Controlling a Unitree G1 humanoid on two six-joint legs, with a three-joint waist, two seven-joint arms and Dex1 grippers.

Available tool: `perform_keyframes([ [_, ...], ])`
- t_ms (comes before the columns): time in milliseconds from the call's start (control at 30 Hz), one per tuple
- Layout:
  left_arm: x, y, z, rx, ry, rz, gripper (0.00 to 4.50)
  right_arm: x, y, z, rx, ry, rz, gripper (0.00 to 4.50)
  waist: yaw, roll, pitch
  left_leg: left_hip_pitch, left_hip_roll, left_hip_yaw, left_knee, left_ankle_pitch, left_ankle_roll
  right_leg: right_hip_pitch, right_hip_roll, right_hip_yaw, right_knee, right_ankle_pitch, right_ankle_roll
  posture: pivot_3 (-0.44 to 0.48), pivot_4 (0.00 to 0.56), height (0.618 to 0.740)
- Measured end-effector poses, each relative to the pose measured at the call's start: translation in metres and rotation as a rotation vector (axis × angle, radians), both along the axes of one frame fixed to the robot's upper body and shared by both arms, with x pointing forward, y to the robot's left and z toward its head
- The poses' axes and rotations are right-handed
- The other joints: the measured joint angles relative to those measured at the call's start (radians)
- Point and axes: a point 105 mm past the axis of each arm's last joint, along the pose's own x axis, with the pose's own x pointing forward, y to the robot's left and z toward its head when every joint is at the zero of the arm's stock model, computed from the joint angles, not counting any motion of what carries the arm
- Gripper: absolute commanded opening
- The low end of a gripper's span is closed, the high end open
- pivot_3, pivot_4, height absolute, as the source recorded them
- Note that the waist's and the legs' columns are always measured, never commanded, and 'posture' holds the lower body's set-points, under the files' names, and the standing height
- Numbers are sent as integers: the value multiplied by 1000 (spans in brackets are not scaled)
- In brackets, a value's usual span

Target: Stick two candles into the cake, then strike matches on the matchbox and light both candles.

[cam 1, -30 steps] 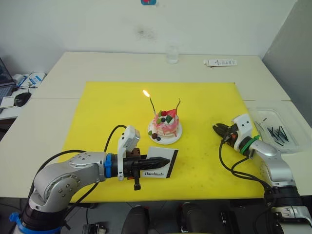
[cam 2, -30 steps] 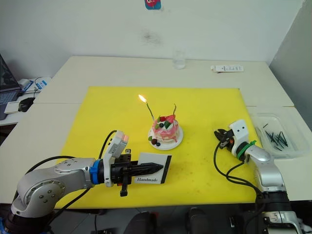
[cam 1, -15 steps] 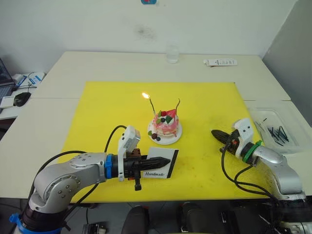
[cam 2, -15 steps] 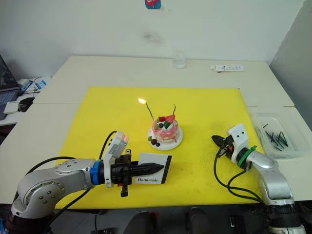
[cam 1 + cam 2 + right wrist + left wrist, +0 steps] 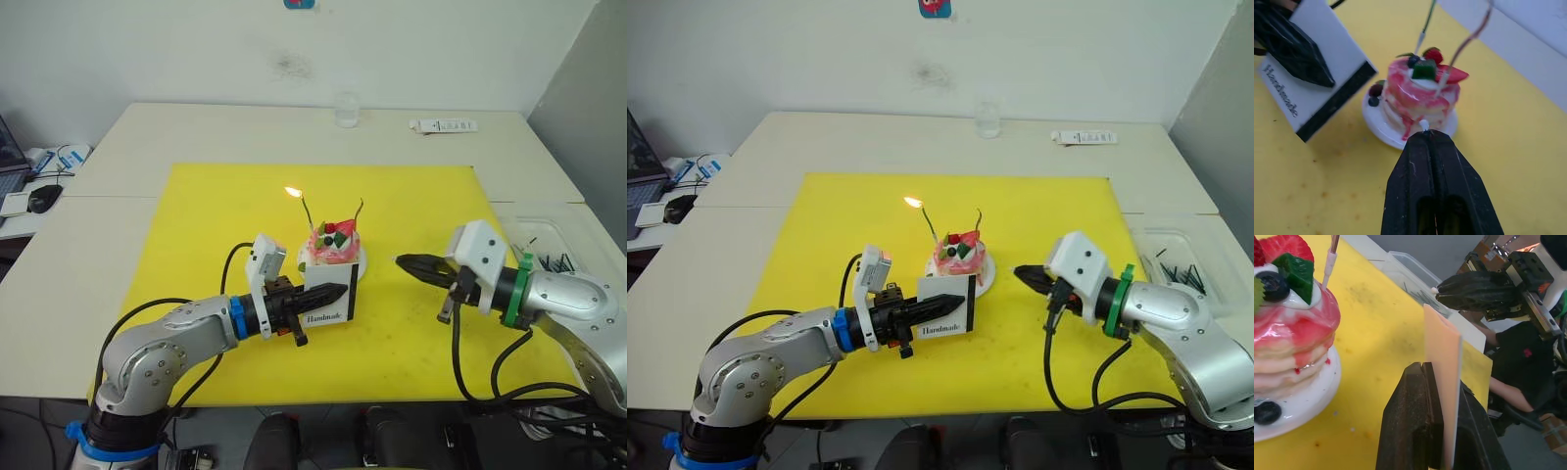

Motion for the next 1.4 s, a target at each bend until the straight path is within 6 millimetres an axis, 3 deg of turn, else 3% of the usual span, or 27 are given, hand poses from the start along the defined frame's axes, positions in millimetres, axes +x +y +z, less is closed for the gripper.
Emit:
perform_keyframes([
  [233,7,-8,7,-35,22,17,0,-11,20,-19,-127,-9,123,12,-1,0,0,-1,-1,0,1,0,0,0,0,0,0,0,0,0,150,740],
  [1200,11,-3,1,-23,60,51,0,3,35,-24,-224,-119,178,12,1,0,0,-1,-1,-1,1,0,0,0,0,-1,0,0,0,0,150,740],
  [1267,15,-7,14,-16,-8,29,0,-6,31,-32,-279,-86,237,12,5,-1,1,-2,-1,-2,1,0,0,0,0,-3,0,0,0,0,150,740],
  [1400,21,7,80,7,-298,20,0,-32,19,-44,-343,23,362,12,17,-1,1,-2,-1,0,1,0,0,-1,2,-1,-1,0,0,0,150,740],
])
